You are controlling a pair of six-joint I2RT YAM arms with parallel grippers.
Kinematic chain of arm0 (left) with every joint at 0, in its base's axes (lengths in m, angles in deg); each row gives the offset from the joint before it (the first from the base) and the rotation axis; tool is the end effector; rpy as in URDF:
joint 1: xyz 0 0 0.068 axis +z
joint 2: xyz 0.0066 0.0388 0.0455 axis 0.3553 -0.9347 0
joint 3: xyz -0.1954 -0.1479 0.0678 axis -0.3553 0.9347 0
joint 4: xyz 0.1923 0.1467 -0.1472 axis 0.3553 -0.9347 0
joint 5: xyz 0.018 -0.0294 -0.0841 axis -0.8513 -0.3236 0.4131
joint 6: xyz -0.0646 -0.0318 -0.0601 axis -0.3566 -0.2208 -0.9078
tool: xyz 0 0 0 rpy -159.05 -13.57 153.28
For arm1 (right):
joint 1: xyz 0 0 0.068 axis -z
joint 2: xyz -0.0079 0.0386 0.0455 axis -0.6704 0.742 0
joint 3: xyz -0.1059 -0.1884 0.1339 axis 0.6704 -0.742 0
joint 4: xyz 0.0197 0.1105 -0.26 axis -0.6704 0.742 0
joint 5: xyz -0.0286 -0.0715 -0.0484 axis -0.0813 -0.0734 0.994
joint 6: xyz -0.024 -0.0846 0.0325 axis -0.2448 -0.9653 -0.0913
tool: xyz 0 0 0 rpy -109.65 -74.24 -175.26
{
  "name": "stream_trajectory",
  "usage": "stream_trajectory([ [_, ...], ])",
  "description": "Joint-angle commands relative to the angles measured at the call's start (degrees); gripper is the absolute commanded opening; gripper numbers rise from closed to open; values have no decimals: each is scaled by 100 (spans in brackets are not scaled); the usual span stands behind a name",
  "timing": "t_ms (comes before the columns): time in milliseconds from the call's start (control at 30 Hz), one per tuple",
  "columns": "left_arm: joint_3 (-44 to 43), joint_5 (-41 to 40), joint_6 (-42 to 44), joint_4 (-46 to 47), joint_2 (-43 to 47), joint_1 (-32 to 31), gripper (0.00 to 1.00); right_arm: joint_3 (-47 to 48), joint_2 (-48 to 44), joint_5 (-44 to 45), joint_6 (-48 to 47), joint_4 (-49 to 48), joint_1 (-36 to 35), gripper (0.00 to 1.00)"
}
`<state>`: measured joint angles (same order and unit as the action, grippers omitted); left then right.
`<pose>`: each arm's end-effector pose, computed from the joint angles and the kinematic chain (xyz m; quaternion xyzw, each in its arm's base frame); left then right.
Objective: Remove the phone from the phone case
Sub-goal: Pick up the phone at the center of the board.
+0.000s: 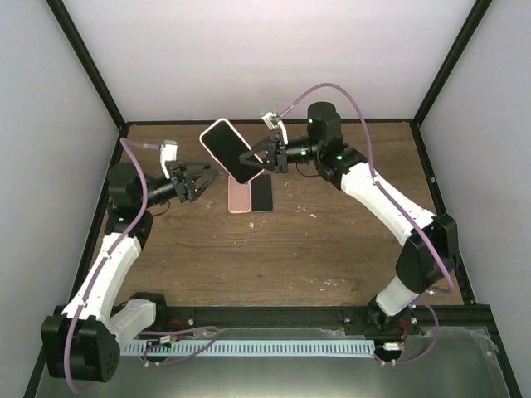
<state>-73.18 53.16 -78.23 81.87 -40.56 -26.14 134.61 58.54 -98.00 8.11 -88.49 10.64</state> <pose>0.2713 -0.0971 0.3192 0.1883 0.6812 -0.5224 0.4770 0.3099 0.2792 0.3641 -0.4110 0.6044 0.6026 0.3204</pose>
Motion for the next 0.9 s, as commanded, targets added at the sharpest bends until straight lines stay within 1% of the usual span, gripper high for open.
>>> stream_trajectory([
  [0, 269, 226, -1497, 2363, -46, -24, 83, 26, -138, -33, 1118, -1234, -11, 1],
  [100, 278, 163, -1643, 2486, -158, -130, 80, 19, -28, 2, 1461, -1580, -45, 1],
  [233, 296, 111, -1651, 2515, -268, -293, 77, 210, 114, 170, 1583, -1654, -194, 1],
  [400, 356, 152, -1856, 2918, -394, -457, 74, 364, 333, 276, 1872, -1886, -281, 1],
  [433, 360, 158, -1900, 2996, -412, -468, 72, 364, 373, 264, 1959, -1983, -293, 1],
  [500, 356, 157, -1925, 3029, -457, -520, 64, 376, 426, 259, 2089, -2102, -322, 1],
  [600, 380, 146, -1948, 3032, -508, -581, 55, 436, 498, 290, 2169, -2158, -366, 1],
  [867, 598, 63, -1961, 2963, -565, -720, 47, 496, 600, 241, 2481, -2473, -372, 1],
])
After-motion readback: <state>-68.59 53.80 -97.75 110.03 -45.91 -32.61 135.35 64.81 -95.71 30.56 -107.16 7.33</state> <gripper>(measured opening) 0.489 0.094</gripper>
